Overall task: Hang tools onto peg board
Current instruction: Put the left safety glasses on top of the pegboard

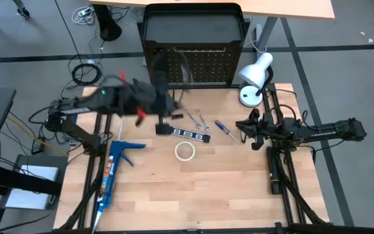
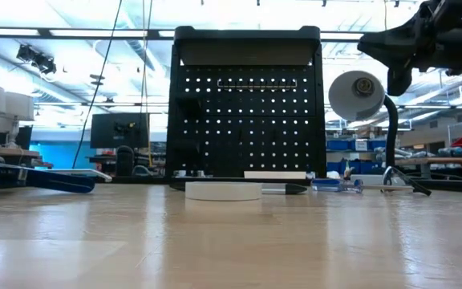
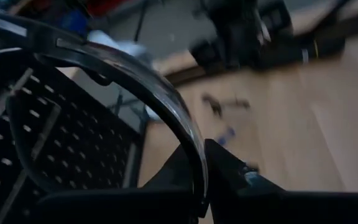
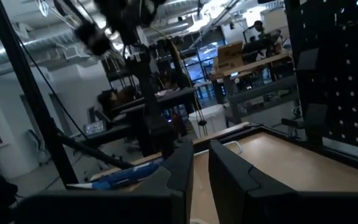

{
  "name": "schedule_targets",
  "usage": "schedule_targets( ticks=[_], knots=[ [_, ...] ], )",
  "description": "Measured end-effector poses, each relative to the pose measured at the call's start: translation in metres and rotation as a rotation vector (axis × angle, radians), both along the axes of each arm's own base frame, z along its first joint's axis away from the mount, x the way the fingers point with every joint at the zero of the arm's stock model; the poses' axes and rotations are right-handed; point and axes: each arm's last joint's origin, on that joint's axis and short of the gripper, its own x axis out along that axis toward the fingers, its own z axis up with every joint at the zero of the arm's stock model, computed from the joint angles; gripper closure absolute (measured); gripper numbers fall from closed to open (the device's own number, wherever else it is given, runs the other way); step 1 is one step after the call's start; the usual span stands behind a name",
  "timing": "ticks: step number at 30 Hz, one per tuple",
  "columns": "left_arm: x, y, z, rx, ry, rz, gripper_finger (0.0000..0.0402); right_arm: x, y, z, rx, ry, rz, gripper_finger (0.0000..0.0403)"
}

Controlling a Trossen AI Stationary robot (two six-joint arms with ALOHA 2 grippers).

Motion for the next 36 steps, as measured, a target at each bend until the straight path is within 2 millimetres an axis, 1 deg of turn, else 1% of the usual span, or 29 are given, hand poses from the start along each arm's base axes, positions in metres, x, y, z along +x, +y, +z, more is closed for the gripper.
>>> schedule_targets(
  ticks=[3, 6, 8, 11, 15, 17, 20, 23, 27, 29, 31, 33, 36],
  knots=[
    [-0.007, 0.022, 0.023, -0.036, -0.106, -0.001, 0.0381, 0.002, 0.000, -0.002, 0.001, 0.021, 0.006, 0.0346],
    [-0.018, 0.045, 0.042, -0.040, -0.185, 0.031, 0.0381, 0.005, 0.000, -0.005, 0.001, 0.052, 0.007, 0.0346],
    [-0.026, 0.060, 0.051, -0.041, -0.223, 0.056, 0.0380, 0.007, 0.000, -0.007, -0.001, 0.072, 0.007, 0.0346],
    [-0.033, 0.081, 0.059, -0.068, -0.303, 0.027, 0.0380, 0.009, 0.000, -0.010, -0.016, 0.100, -0.004, 0.0346],
    [-0.037, 0.104, 0.074, -0.165, -0.496, -0.050, 0.0380, 0.011, -0.001, -0.011, -0.041, 0.111, -0.030, 0.0346],
    [-0.040, 0.114, 0.081, -0.241, -0.590, -0.063, 0.0380, 0.012, -0.001, -0.010, -0.059, 0.105, -0.036, 0.0346],
    [-0.039, 0.122, 0.086, -0.354, -0.693, -0.067, 0.0380, 0.012, -0.001, -0.007, -0.113, 0.081, -0.046, 0.0346],
    [-0.034, 0.124, 0.081, -0.435, -0.700, -0.136, 0.0380, 0.012, -0.002, 0.000, -0.159, 0.016, -0.090, 0.0346],
    [-0.009, 0.120, 0.065, -0.530, -0.633, -0.242, 0.0380, 0.016, -0.003, 0.007, -0.210, -0.017, -0.157, 0.0346],
    [0.004, 0.119, 0.058, -0.544, -0.607, -0.271, 0.0380, 0.022, -0.003, 0.016, -0.228, -0.016, -0.161, 0.0346],
    [0.010, 0.120, 0.055, -0.540, -0.610, -0.283, 0.0380, 0.030, -0.003, 0.026, -0.244, -0.012, -0.161, 0.0346],
    [0.008, 0.124, 0.060, -0.527, -0.625, -0.277, 0.0380, 0.038, -0.002, 0.033, -0.253, 0.002, -0.160, 0.0346],
    [-0.007, 0.134, 0.072, -0.496, -0.655, -0.238, 0.0380, 0.050, -0.001, 0.039, -0.273, 0.047, -0.173, 0.0346]
  ],
)
